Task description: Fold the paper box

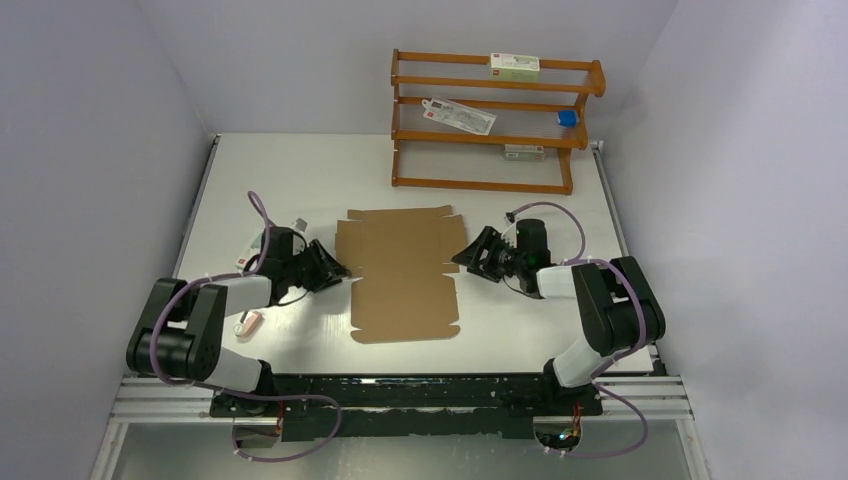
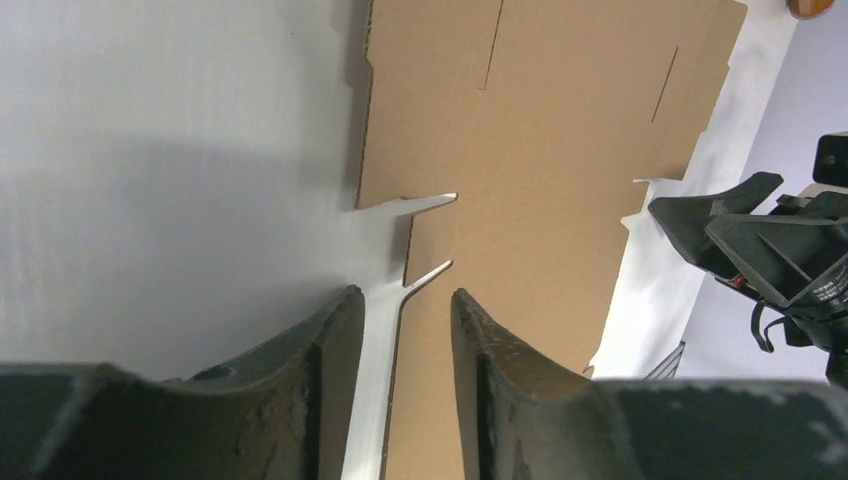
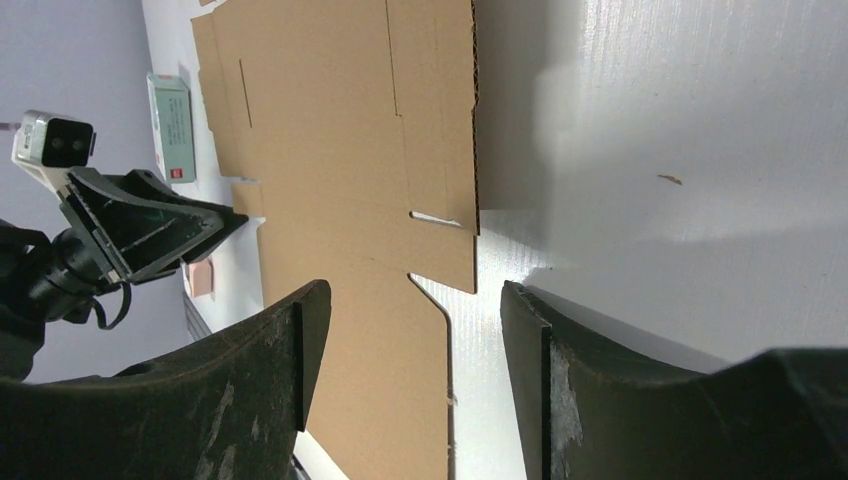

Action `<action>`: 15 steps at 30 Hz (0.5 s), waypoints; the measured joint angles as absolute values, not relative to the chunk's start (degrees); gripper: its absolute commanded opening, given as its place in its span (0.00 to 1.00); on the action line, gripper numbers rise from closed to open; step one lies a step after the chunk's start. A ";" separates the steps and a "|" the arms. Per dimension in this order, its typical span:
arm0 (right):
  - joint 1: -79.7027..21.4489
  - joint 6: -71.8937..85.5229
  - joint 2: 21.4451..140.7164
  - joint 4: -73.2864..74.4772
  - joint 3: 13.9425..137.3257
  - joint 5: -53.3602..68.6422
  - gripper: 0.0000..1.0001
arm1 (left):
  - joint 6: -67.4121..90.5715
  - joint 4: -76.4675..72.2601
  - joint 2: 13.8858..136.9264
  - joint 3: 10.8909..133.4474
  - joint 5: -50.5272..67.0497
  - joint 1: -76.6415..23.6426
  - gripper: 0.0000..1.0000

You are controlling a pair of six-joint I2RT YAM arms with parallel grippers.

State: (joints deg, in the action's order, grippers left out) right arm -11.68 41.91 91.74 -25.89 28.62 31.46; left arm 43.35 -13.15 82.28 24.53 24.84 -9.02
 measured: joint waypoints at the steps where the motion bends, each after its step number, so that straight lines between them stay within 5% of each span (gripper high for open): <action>1: -11.66 41.93 91.77 -26.02 28.62 31.53 0.67 | 43.44 -13.54 82.63 24.53 25.04 -9.30 0.38; 15: -11.64 41.95 91.83 -26.22 28.58 31.51 0.67 | 46.72 -18.55 87.66 25.78 26.44 -12.53 0.11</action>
